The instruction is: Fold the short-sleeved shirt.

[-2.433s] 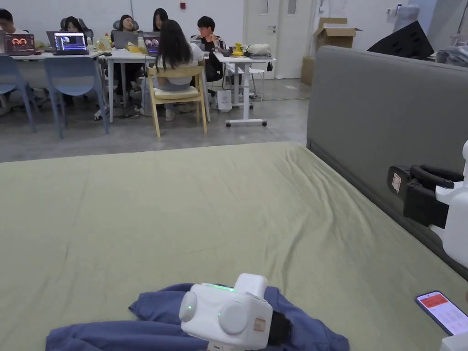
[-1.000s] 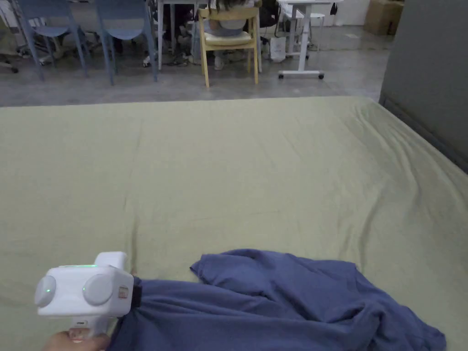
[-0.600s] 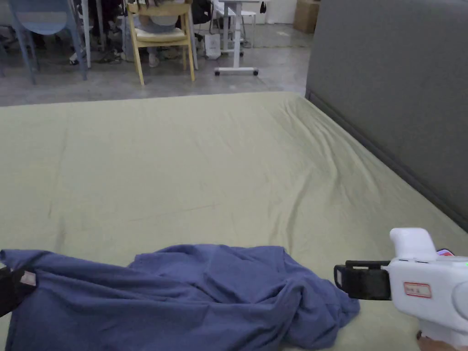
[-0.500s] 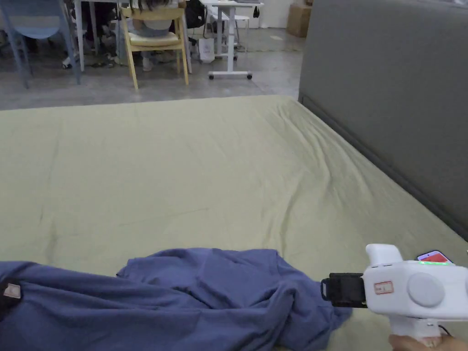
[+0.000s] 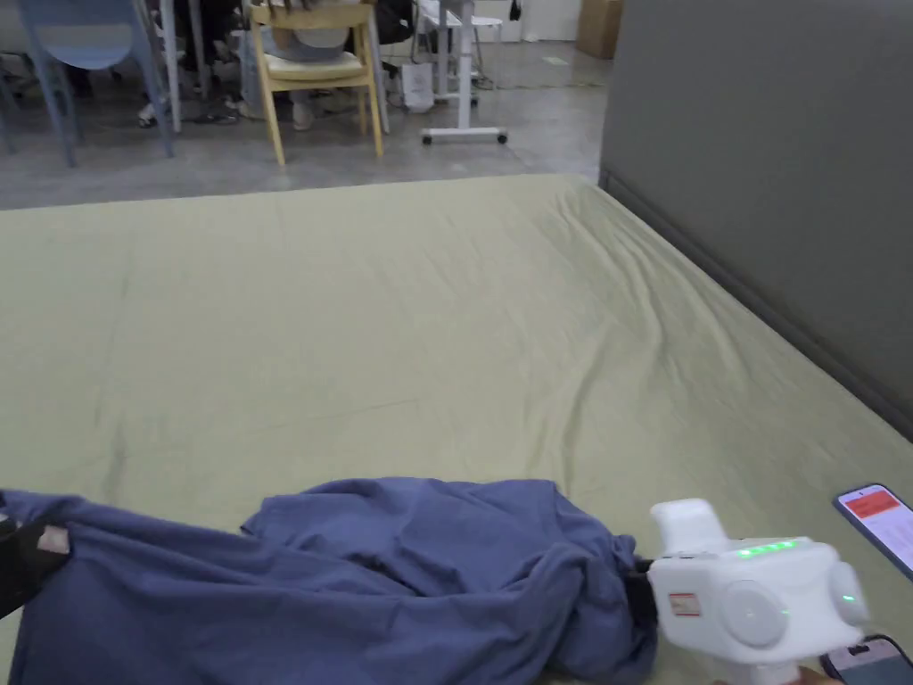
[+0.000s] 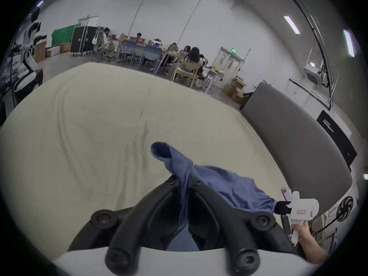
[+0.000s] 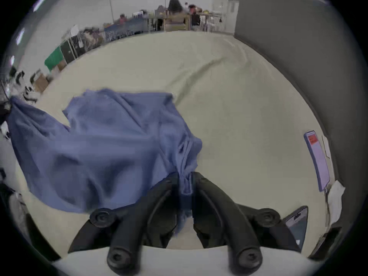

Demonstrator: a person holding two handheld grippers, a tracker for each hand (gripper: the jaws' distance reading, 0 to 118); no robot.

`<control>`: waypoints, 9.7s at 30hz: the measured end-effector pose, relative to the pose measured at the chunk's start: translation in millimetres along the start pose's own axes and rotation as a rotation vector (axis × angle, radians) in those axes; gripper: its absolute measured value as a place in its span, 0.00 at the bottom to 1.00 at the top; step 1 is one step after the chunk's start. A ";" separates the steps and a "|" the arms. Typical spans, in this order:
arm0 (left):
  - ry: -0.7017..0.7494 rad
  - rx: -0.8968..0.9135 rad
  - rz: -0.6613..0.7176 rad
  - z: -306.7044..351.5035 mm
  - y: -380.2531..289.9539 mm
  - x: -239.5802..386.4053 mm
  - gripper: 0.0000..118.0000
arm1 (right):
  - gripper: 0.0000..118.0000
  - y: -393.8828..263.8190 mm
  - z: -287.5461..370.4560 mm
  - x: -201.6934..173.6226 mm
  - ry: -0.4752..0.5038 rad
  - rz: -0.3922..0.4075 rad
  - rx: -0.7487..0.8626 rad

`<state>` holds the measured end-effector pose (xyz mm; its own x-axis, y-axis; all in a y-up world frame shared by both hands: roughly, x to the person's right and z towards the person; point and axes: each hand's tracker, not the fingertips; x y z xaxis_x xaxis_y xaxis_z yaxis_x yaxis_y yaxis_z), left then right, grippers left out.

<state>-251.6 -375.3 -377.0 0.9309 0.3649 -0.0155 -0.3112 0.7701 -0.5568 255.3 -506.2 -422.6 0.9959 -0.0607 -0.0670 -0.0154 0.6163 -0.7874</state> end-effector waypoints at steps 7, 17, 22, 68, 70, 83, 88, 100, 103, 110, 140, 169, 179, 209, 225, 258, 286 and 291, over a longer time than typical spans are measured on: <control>-0.048 0.259 -0.086 89.5 85.0 20.9 0.05 | 0.12 86.5 159.3 4.1 0.151 -0.100 0.464; 0.088 0.507 -0.182 194.0 219.6 38.3 0.05 | 0.12 218.0 316.3 -4.0 0.175 -0.064 0.800; 0.109 0.508 -0.157 177.4 303.7 46.7 0.05 | 0.12 309.8 322.5 -9.9 0.183 -0.074 0.806; 0.182 -0.192 0.022 -18.8 -21.7 -121.3 0.05 | 0.12 10.1 30.5 28.2 0.045 -0.137 0.240; 0.195 -0.226 0.010 1.0 -51.8 -126.7 0.05 | 0.12 -19.1 48.1 35.0 0.048 -0.144 0.219; 0.277 -0.349 0.042 18.4 -90.2 -136.7 0.64 | 0.83 -43.7 62.2 7.5 -0.038 0.017 -0.003; 0.408 -0.245 -0.189 77.5 -64.8 -108.7 0.66 | 0.96 -31.2 115.8 -17.3 -0.020 0.109 0.092; 0.404 -0.062 -0.188 146.0 -99.7 -44.5 0.00 | 0.02 -60.2 168.8 -64.1 0.056 0.173 0.243; 0.370 -0.110 -0.095 121.8 -93.8 -62.2 0.11 | 0.02 -58.0 165.4 -63.9 0.081 0.155 0.232; 0.401 -0.312 0.073 -6.8 -71.9 -134.2 0.77 | 0.02 -47.4 143.7 -61.5 0.076 0.206 0.203; 0.254 -0.124 -0.006 21.9 -39.4 -82.3 0.05 | 1.00 182.7 -141.5 -80.3 0.042 0.117 -0.168; 0.124 0.332 -0.268 58.8 267.6 69.7 0.05 | 0.05 356.8 224.4 -30.7 -0.009 -0.026 0.700; 0.375 0.539 -0.315 43.5 417.8 110.5 0.05 | 0.05 481.3 307.7 -58.7 -0.117 -0.046 0.921; 0.241 0.013 -0.275 -104.4 78.7 -54.4 0.05 | 0.05 167.3 7.6 -18.5 0.093 0.004 0.400; 0.278 -0.289 -0.348 34.5 -113.5 -69.0 0.05 | 0.05 -90.9 90.4 29.0 0.085 -0.219 0.199; 0.275 -0.190 -0.321 147.1 -113.8 -40.8 0.18 | 0.61 -91.0 185.2 -24.6 0.010 0.022 0.206; 0.301 -0.411 -0.184 13.4 -156.2 -72.5 0.03 | 0.03 -91.6 135.8 -46.8 0.074 0.058 0.053; 0.280 -0.346 -0.180 29.2 -134.6 -60.5 0.03 | 0.85 -86.6 121.5 -35.3 0.052 0.044 0.021</control>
<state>-271.7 -485.7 -276.9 0.9947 0.0499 -0.0901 -0.1024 0.5711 -0.8145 232.3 -462.0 -277.6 0.9883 -0.0739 -0.1333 -0.0562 0.6359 -0.7697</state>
